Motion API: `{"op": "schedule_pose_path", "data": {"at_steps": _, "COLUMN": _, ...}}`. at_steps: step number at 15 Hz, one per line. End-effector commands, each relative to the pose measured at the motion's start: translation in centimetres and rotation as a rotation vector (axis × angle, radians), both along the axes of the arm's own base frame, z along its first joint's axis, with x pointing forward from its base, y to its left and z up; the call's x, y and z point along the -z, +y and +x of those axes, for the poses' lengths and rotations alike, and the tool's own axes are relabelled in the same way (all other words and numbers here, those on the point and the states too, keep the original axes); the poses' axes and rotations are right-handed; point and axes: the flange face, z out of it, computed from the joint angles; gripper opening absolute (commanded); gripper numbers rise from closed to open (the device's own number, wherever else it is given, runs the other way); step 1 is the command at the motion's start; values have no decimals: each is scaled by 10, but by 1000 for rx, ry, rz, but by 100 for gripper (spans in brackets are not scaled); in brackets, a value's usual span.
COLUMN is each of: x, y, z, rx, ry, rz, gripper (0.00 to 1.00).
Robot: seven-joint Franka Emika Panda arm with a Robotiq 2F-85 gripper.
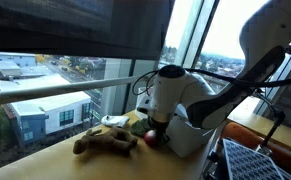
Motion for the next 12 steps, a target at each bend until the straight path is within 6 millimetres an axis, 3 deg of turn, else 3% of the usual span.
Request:
{"op": "schedule_pose_path", "data": {"at_steps": 1, "x": -32, "y": 17, "z": -5, "rx": 35, "ry": -27, "rz": 21, "gripper": 22}}
{"op": "schedule_pose_path", "data": {"at_steps": 4, "x": -97, "y": 34, "z": 0, "rx": 102, "ry": -59, "rz": 108, "gripper": 2}}
{"op": "schedule_pose_path", "data": {"at_steps": 7, "x": -168, "y": 33, "z": 20, "rx": 202, "ry": -166, "rz": 209, "gripper": 2}}
{"op": "schedule_pose_path", "data": {"at_steps": 9, "x": -221, "y": 18, "z": 31, "rx": 246, "ry": -251, "rz": 241, "gripper": 4}}
{"op": "schedule_pose_path", "data": {"at_steps": 12, "x": -286, "y": -39, "z": 43, "rx": 335, "ry": -356, "rz": 251, "gripper": 4}}
